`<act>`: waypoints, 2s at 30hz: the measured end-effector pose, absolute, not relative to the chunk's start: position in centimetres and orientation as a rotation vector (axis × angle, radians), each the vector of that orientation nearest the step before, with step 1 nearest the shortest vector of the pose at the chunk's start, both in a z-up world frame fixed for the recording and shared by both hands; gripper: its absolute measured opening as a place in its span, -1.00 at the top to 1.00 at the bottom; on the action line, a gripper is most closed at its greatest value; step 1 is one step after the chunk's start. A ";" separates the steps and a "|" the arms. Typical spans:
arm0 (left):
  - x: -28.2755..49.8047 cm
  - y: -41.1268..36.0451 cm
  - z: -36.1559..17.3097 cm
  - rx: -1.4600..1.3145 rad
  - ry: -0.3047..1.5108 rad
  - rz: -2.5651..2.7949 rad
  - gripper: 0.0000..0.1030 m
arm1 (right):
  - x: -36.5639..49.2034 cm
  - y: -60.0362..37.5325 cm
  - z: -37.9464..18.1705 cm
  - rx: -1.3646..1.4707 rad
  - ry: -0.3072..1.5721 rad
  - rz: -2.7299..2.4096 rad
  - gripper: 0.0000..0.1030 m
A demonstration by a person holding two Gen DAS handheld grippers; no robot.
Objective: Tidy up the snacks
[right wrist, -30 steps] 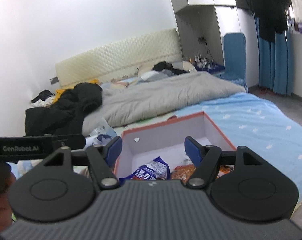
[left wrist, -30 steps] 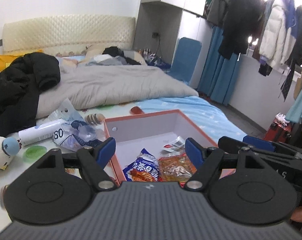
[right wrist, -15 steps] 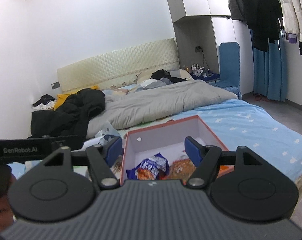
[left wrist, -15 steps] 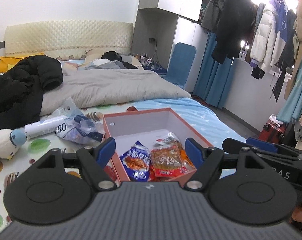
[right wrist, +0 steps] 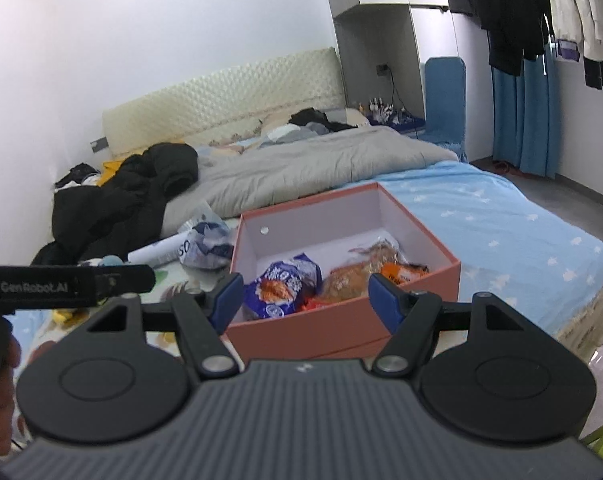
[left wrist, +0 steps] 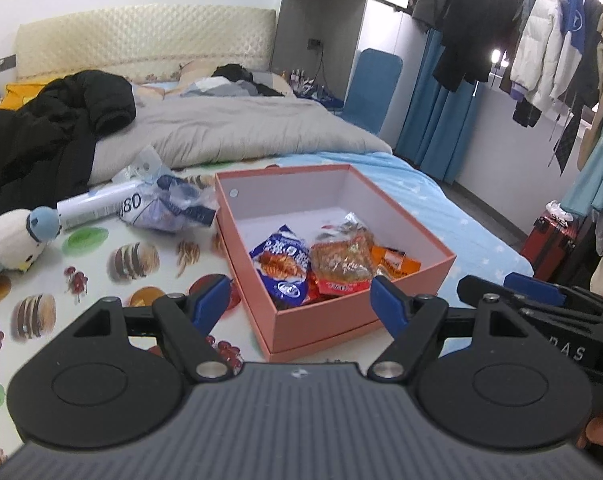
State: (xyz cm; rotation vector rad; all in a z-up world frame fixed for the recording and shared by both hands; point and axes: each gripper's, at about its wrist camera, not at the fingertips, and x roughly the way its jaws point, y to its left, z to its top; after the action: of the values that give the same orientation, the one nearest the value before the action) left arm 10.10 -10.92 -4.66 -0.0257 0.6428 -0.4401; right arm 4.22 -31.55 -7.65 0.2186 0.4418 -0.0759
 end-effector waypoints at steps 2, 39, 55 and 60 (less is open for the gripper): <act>10.3 -10.9 -4.9 -0.016 0.647 -0.444 -0.57 | 4.3 -31.7 -8.0 0.225 0.445 -0.078 -0.38; 11.7 -10.1 -4.3 -0.014 0.655 -0.393 -0.98 | 5.0 -31.8 -7.9 0.194 0.450 -0.103 -1.00; 11.5 -10.1 -4.2 0.014 0.638 -0.365 -0.98 | 5.2 -31.8 -7.9 0.193 0.452 -0.102 -1.00; 11.5 -9.9 -4.2 0.006 0.636 -0.361 -0.98 | 5.1 -31.8 -7.9 0.196 0.450 -0.101 -1.00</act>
State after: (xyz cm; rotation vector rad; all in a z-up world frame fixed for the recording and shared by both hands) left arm 11.46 -9.90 -4.15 0.0056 0.6361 -0.3610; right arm 5.10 -31.81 -7.94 0.1957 0.4504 -0.1015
